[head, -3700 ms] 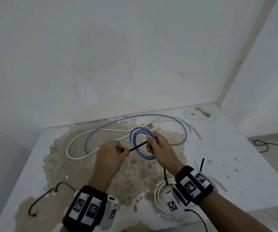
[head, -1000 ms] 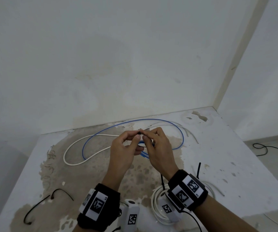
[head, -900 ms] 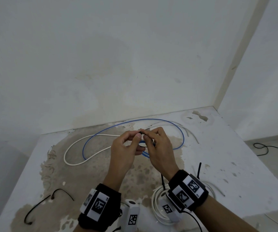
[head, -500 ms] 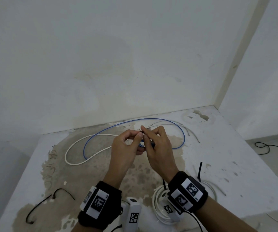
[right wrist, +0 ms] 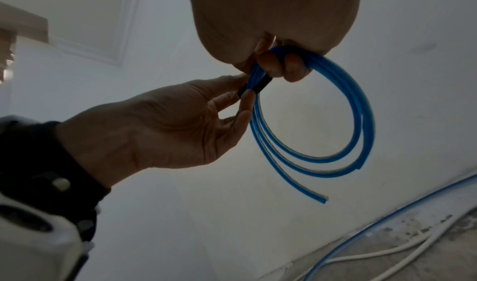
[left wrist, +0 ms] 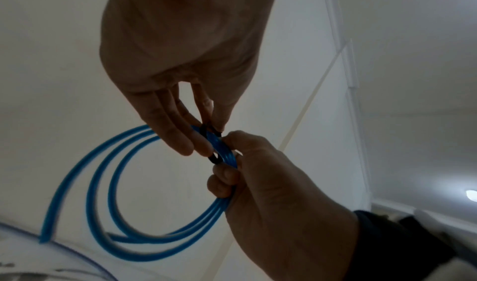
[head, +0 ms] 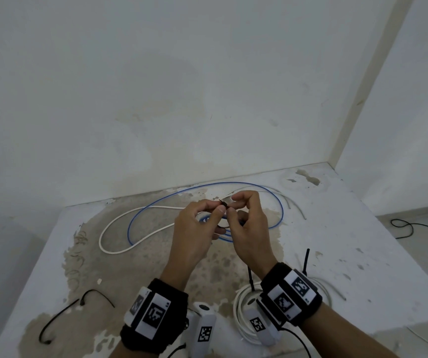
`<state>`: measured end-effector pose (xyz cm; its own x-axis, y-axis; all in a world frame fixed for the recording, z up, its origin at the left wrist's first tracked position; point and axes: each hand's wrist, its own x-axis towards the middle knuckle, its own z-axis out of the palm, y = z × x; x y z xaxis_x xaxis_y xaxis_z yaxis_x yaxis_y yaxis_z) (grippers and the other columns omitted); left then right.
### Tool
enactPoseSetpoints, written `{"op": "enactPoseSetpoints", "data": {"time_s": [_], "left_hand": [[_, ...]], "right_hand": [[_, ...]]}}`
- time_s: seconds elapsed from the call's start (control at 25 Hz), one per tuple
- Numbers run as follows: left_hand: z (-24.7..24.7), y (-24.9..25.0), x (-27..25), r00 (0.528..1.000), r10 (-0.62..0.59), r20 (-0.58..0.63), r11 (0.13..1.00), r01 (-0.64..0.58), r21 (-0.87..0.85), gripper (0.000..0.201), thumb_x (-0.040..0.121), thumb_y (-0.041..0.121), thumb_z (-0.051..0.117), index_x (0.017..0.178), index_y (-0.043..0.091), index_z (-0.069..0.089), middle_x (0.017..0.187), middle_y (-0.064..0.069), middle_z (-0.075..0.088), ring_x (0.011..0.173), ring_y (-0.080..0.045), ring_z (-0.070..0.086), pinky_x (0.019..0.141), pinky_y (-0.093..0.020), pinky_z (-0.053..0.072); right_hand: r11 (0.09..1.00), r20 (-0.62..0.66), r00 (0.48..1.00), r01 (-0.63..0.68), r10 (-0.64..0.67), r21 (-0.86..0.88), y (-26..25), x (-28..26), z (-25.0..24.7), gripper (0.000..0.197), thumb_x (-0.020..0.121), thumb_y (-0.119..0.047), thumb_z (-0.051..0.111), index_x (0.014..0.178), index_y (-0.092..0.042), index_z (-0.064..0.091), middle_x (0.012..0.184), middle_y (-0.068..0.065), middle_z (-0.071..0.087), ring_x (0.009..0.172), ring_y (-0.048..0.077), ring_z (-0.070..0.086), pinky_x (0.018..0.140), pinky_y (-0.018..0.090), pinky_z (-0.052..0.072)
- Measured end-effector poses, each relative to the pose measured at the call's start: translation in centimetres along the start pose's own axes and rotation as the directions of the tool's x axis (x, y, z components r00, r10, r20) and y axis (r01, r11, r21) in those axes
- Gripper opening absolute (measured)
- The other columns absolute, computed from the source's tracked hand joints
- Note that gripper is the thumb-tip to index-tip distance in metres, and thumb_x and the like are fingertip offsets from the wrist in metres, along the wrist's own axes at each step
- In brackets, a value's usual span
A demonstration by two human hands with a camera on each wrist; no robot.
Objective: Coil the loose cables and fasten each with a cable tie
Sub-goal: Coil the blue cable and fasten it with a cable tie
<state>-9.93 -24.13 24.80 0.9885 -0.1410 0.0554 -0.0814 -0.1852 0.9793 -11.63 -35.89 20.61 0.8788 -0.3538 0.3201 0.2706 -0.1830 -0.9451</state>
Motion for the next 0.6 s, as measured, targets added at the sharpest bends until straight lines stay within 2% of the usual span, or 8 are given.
{"op": "enactPoseSetpoints", "data": {"time_s": [0.08, 0.2, 0.32, 0.4, 0.44, 0.48, 0.56, 0.6], "left_hand": [[-0.3, 0.0, 0.1, 0.999, 0.037, 0.004, 0.995, -0.037, 0.089, 0.018, 0.094, 0.03, 0.061, 0.105, 0.021, 0.071, 0.104, 0.003, 0.067, 0.068, -0.012, 0.072, 0.057, -0.033, 0.06], [-0.9, -0.1, 0.8, 0.992, 0.125, 0.009, 0.974, -0.125, 0.187, 0.013, 0.092, 0.03, 0.063, 0.1, 0.031, 0.074, 0.101, 0.01, 0.065, 0.076, -0.012, 0.066, 0.062, -0.029, 0.055], [-0.9, 0.4, 0.8, 0.993, 0.113, 0.016, 0.99, -0.114, 0.088, 0.011, 0.091, 0.017, 0.066, 0.095, 0.024, 0.074, 0.092, 0.009, 0.072, 0.064, -0.012, 0.068, 0.053, -0.021, 0.049], [-0.7, 0.5, 0.8, 0.991, 0.128, 0.032, 0.987, -0.131, 0.093, 0.012, 0.091, 0.013, 0.065, 0.091, 0.021, 0.073, 0.087, 0.007, 0.073, 0.066, -0.011, 0.069, 0.051, -0.02, 0.05], [-0.7, 0.5, 0.9, 0.989, 0.146, 0.037, 0.983, -0.149, 0.108, 0.012, 0.091, 0.013, 0.064, 0.09, 0.022, 0.072, 0.088, 0.007, 0.072, 0.069, -0.009, 0.069, 0.052, -0.021, 0.051], [-0.8, 0.3, 1.0, 0.985, 0.167, 0.04, 0.976, -0.171, 0.135, 0.012, 0.091, 0.014, 0.064, 0.09, 0.024, 0.072, 0.089, 0.007, 0.071, 0.072, -0.008, 0.068, 0.056, -0.02, 0.051], [-1.0, -0.1, 1.2, 0.976, 0.211, 0.053, 0.956, -0.218, 0.196, 0.012, 0.09, 0.016, 0.065, 0.09, 0.026, 0.072, 0.094, 0.009, 0.068, 0.081, -0.005, 0.065, 0.067, -0.019, 0.051], [-1.0, -0.2, 1.3, 0.973, 0.221, 0.068, 0.949, -0.23, 0.214, 0.011, 0.09, 0.016, 0.065, 0.091, 0.025, 0.072, 0.094, 0.01, 0.067, 0.083, -0.004, 0.064, 0.071, -0.02, 0.05]], "right_hand": [[1.0, 0.008, 1.0, 0.009, -0.009, -0.014, 0.3, 0.0, -0.1, 0.018, 0.099, -0.011, 0.055, 0.103, -0.027, 0.05, 0.095, -0.014, 0.061, 0.065, 0.037, 0.059, 0.059, 0.044, 0.049], [1.0, 0.03, 0.999, 0.009, -0.009, 0.012, 0.3, 0.1, -0.4, 0.011, 0.1, -0.012, 0.056, 0.102, -0.022, 0.055, 0.093, -0.011, 0.064, 0.065, 0.039, 0.056, 0.057, 0.039, 0.046], [1.0, 0.062, 0.998, -0.004, 0.002, 0.018, 0.5, -0.2, -0.3, 0.007, 0.099, -0.015, 0.056, 0.103, -0.02, 0.058, 0.092, -0.007, 0.066, 0.068, 0.042, 0.058, 0.06, 0.051, 0.048], [0.999, 0.072, 0.997, -0.016, 0.014, 0.032, 0.6, -0.4, -0.2, 0.011, 0.098, -0.021, 0.054, 0.107, -0.019, 0.06, 0.091, -0.004, 0.068, 0.072, 0.039, 0.065, 0.063, 0.054, 0.052], [0.999, 0.078, 0.997, -0.019, 0.016, 0.034, 0.6, -0.4, -0.2, 0.016, 0.099, -0.024, 0.051, 0.109, -0.018, 0.063, 0.092, -0.003, 0.069, 0.077, 0.032, 0.068, 0.065, 0.048, 0.054], [0.999, 0.092, 0.996, -0.016, 0.012, 0.039, 0.7, -0.4, -0.4, 0.021, 0.1, -0.023, 0.049, 0.111, -0.015, 0.065, 0.094, -0.003, 0.071, 0.082, 0.021, 0.07, 0.068, 0.037, 0.056], [0.997, 0.139, 0.99, -0.031, 0.02, 0.076, 0.5, -0.3, -0.7, 0.026, 0.105, -0.018, 0.047, 0.113, -0.009, 0.069, 0.099, 0.002, 0.072, 0.084, 0.004, 0.067, 0.071, 0.017, 0.049], [0.992, 0.17, 0.984, -0.062, 0.043, 0.107, 0.3, -0.2, -1.0, 0.026, 0.106, -0.017, 0.047, 0.113, -0.008, 0.07, 0.097, 0.001, 0.073, 0.08, 0.002, 0.064, 0.07, 0.015, 0.047]]}}
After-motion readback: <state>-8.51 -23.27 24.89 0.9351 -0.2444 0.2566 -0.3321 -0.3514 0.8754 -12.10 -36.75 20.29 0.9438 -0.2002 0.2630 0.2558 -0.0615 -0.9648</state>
